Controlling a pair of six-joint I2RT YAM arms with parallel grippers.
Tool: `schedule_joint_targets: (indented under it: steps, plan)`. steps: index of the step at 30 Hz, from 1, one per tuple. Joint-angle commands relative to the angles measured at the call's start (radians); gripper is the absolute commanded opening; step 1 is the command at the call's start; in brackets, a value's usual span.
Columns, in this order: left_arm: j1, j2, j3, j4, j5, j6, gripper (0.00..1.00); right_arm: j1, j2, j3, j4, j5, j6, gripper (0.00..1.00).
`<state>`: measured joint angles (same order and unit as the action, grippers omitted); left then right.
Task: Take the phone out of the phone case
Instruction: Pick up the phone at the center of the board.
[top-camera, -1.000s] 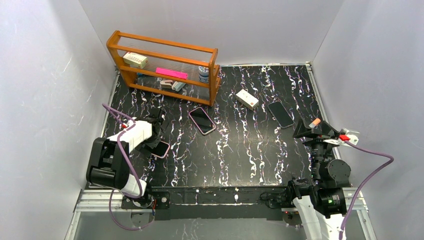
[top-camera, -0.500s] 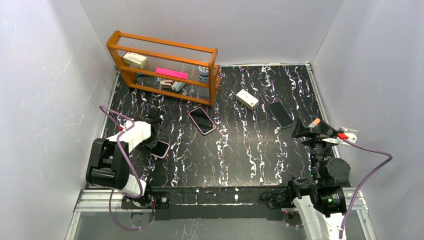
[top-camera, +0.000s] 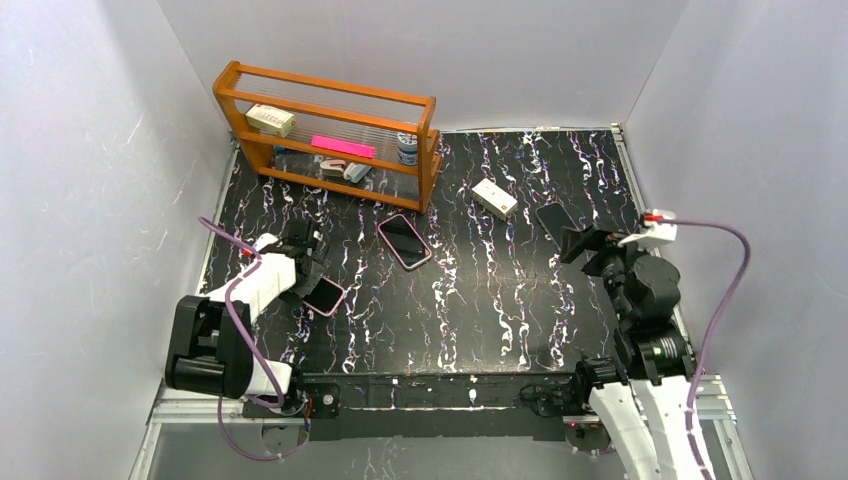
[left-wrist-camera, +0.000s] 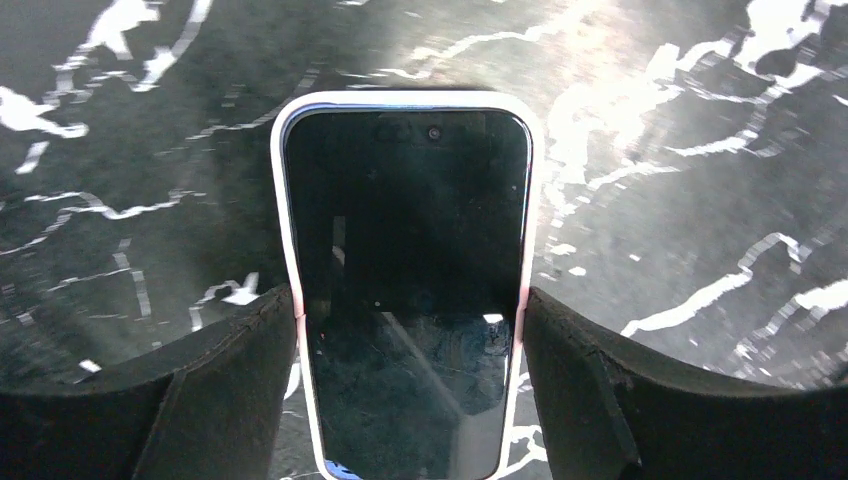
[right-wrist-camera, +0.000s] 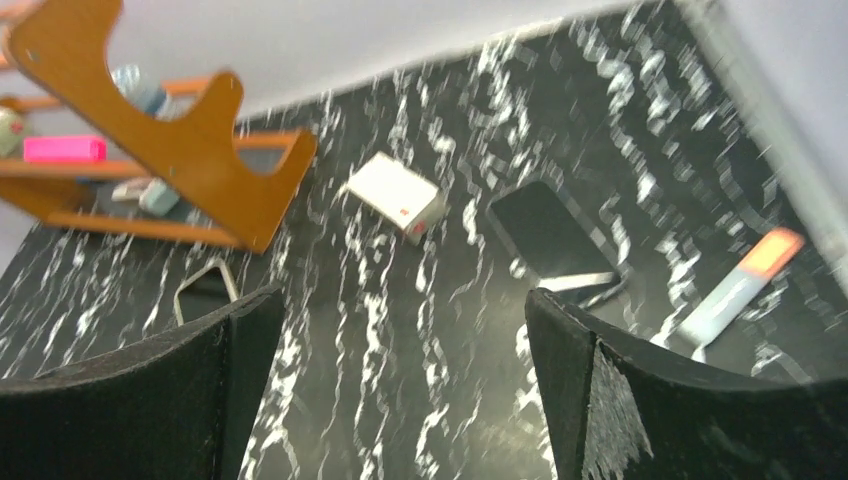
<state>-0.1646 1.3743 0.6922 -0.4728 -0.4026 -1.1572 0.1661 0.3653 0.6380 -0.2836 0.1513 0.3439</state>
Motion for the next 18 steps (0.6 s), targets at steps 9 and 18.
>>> schedule_joint_targets:
  steps: [9,18]
  plan:
    - [-0.046,-0.092,-0.126,0.363,0.447,0.135,0.08,0.007,0.272,-0.126,0.172,-0.477,0.197,0.99]
    - [-0.204,-0.139,-0.16,0.561,0.501,0.104,0.0,0.184,0.513,-0.202,0.42,-0.551,0.32,0.99]
